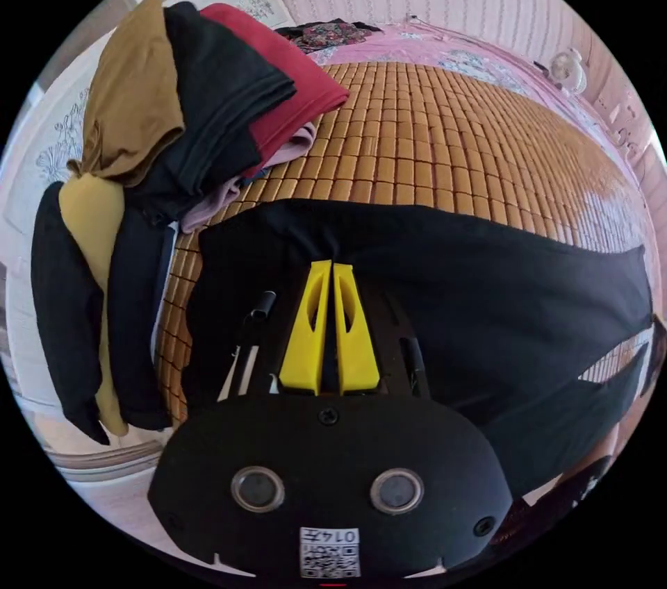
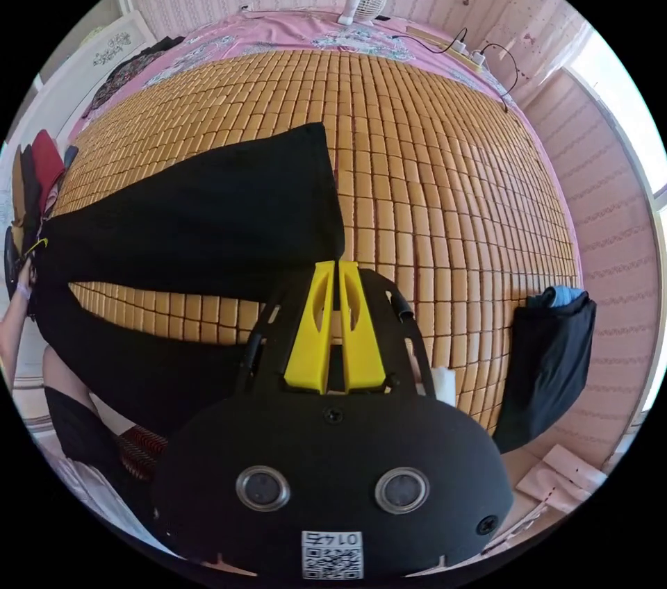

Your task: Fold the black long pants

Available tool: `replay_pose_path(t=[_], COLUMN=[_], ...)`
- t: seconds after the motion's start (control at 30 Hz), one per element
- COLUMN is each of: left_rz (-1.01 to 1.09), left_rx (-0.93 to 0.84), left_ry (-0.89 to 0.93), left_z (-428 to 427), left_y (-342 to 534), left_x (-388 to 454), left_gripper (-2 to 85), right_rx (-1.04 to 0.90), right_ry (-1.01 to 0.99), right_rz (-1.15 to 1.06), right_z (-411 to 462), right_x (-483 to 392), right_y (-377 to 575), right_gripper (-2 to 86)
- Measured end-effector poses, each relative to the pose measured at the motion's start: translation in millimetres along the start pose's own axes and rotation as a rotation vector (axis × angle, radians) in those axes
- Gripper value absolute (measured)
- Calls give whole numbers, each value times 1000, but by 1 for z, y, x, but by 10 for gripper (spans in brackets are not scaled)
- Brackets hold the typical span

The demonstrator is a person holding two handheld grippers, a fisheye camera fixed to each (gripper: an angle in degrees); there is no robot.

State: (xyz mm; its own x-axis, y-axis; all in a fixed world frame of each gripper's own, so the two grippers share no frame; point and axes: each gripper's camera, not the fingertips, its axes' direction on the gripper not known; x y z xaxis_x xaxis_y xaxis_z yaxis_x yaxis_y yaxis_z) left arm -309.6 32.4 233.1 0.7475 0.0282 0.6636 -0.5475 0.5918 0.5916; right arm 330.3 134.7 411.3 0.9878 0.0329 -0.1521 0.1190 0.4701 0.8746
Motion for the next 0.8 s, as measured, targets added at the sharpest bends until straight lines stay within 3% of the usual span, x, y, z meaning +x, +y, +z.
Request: replay_pose_path(t=[0.1, 0.2, 0.33, 0.43, 0.6, 0.67, 0.8], left_rz=[-171, -188, -77, -49, -25, -34, -64], left_rx=[29, 42, 69, 80, 18, 71, 92], left_ry=[182, 280, 241, 262, 248, 245, 289], left_z=[4, 2, -5, -4, 27, 32, 48], left_y=[10, 16, 19, 20, 24, 29, 35], left_x=[-25, -36, -33, -32, -23, -23, -31], left_gripper=[-7, 1, 1, -3, -7, -9, -10], right_rx=[-33, 4, 162, 224, 209, 146, 164], right_ry=[15, 108, 136, -2, -37, 79, 42], right_rz=[-9, 58, 55, 81, 120, 180, 221], right_z=[2, -8, -29, -30, -9, 8, 4], right_x=[-6, -12, -34, -50, -81, -87, -81], right_y=[13, 18, 3, -26, -74, -86, -88], right_gripper=[35, 46, 57, 70, 20, -3, -8])
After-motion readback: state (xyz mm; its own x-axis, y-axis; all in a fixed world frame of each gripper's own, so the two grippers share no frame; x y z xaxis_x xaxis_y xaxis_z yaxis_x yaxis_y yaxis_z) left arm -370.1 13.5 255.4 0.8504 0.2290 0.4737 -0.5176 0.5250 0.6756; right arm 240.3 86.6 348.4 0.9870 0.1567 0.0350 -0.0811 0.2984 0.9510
